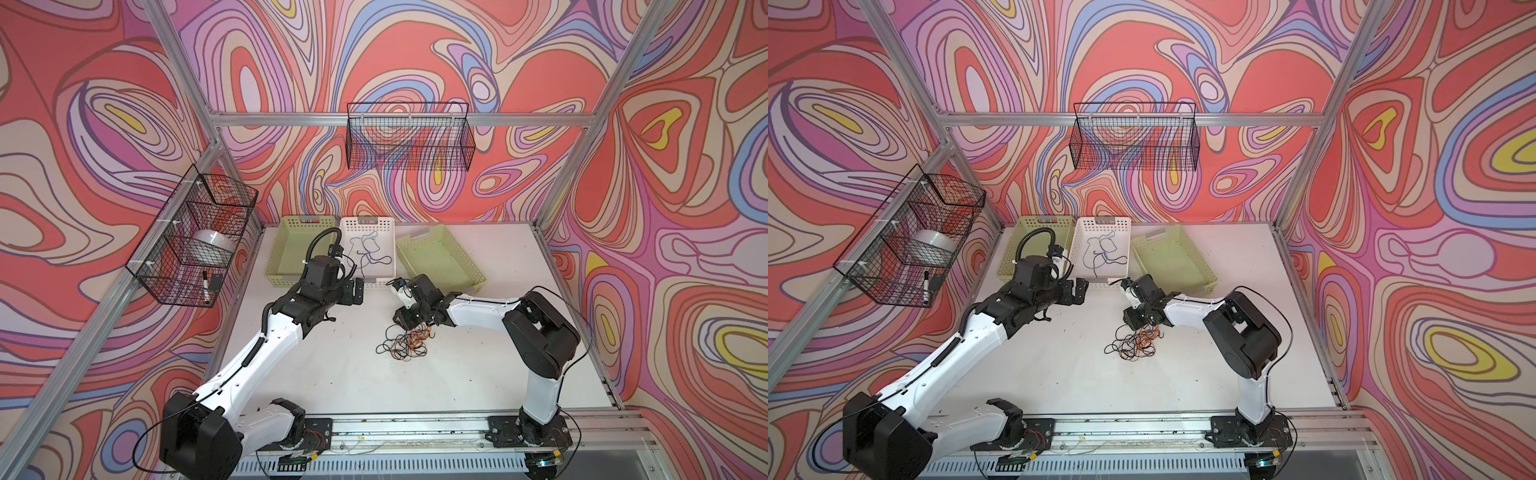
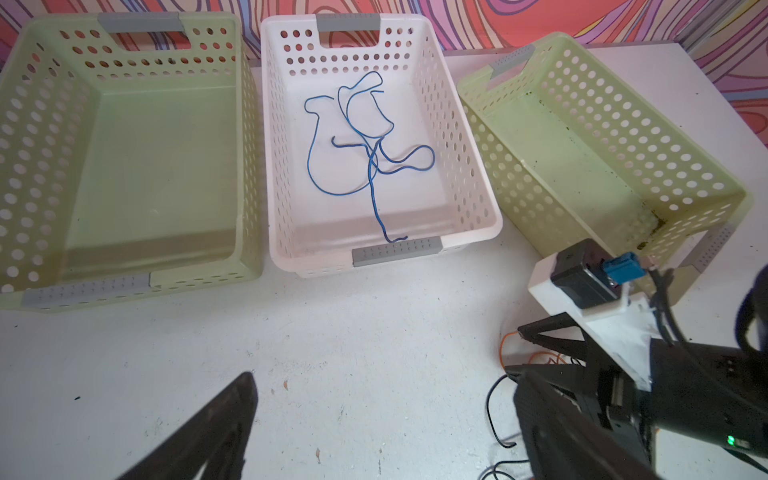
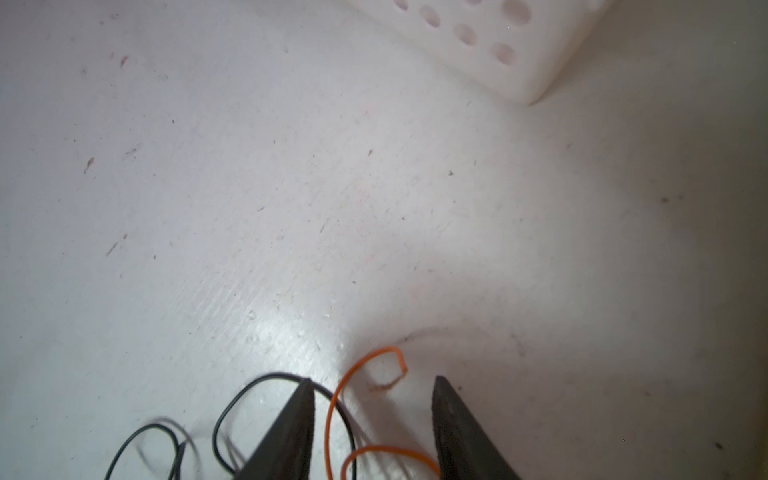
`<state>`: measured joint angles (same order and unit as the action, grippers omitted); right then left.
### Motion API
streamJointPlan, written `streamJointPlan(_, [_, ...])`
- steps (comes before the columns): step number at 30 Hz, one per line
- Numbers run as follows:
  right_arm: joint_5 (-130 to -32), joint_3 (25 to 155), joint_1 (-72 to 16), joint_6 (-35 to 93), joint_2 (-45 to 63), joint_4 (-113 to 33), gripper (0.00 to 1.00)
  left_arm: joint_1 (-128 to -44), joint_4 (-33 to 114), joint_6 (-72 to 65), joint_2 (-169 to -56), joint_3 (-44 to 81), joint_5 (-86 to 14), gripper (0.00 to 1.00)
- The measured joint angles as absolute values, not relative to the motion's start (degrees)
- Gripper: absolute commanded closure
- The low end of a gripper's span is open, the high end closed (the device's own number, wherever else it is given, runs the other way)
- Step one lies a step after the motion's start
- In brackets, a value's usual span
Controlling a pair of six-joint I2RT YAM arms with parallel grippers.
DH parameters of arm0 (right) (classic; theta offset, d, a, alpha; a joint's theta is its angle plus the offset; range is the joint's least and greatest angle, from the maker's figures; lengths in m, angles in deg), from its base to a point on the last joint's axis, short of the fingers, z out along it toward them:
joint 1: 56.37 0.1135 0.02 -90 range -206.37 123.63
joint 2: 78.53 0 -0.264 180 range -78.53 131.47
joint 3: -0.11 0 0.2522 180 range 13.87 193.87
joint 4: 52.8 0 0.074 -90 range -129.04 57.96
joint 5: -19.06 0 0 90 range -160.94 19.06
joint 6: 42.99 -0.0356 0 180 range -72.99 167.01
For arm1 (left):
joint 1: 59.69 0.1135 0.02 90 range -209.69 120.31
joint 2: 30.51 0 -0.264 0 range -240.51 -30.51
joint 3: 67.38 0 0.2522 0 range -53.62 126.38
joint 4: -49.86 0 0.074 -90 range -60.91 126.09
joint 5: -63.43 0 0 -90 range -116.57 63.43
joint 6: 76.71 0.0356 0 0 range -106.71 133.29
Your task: Untangle the cables
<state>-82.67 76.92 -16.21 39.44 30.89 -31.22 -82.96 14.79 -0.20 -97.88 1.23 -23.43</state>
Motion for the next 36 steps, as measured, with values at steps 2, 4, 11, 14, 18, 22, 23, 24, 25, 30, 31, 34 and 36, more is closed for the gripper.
streamJointPlan(2, [-83.15, 77.66, -16.21, 39.2, 31.9, -31.9, 0.64, -82.96, 14.79, 0.19, -97.88, 1.16, -23.17, 0.02])
streamJointPlan(4, [-83.32, 78.47, -16.19, 38.96, 32.6, -32.34, 0.74, -82.96, 14.79, 0.48, -97.86, 1.07, -23.04, 0.02])
streamJointPlan(11, [-83.59, 80.64, -16.19, 39.26, 33.32, -33.06, 1.0, -82.96, 14.88, 1.55, -97.86, 0.44, -23.19, 0.02])
streamJointPlan(14, [-83.57, 80.64, -16.19, 39.35, 31.77, -32.27, 1.0, -82.96, 15.43, 2.27, -97.25, -0.8, -24.48, 0.04])
streamJointPlan(18, [-83.57, 80.64, -16.19, 39.52, 24.9, -31.11, 1.0, -83.16, 19.52, 2.77, -94.52, -4.61, -28.44, 0.05])
streamJointPlan(22, [-84.18, 82.78, -16.19, 39.57, 15.99, -30.68, 1.0, -85.76, 28.0, 3.23, -90.36, -11.16, -33.75, 0.06])
streamJointPlan(23, [-84.44, 83.52, -16.19, 39.5, 14.52, -30.72, 1.0, -86.63, 30.66, 3.21, -89.62, -12.98, -35.13, 0.06])
streamJointPlan(24, [-84.72, 84.16, -16.19, 39.46, 13.3, -30.83, 1.0, -87.35, 32.8, 3.16, -89.21, -14.38, -36.22, 0.06])
streamJointPlan(25, [-85.16, 84.68, -16.19, 39.37, 12.01, -30.92, 1.0, -88.01, 34.75, 3.01, -89.03, -15.6, -37.16, 0.06])
streamJointPlan(30, [-87.37, 84.92, -16.19, 38.76, 8.62, -30.41, 1.0, -91.24, 43.49, 1.9, -91.33, -18.27, -38.99, 0.06])
streamJointPlan(31, [-87.74, 84.9, -16.19, 38.72, 8.14, -30.15, 1.0, -92.14, 45.31, 1.68, -92.42, -18.27, -38.71, 0.06])
streamJointPlan(34, [-88.64, 84.7, -16.19, 38.56, 6.46, -29.13, 1.0, -94.39, 49.44, 1.39, -95.65, -18.16, -36.31, 0.06])
streamJointPlan(36, [-89.23, 84.24, -16.19, 38.48, 5.04, -28.95, 1.0, -95.33, 51.14, 1.44, -97.75, -17.7, -34.27, 0.08])
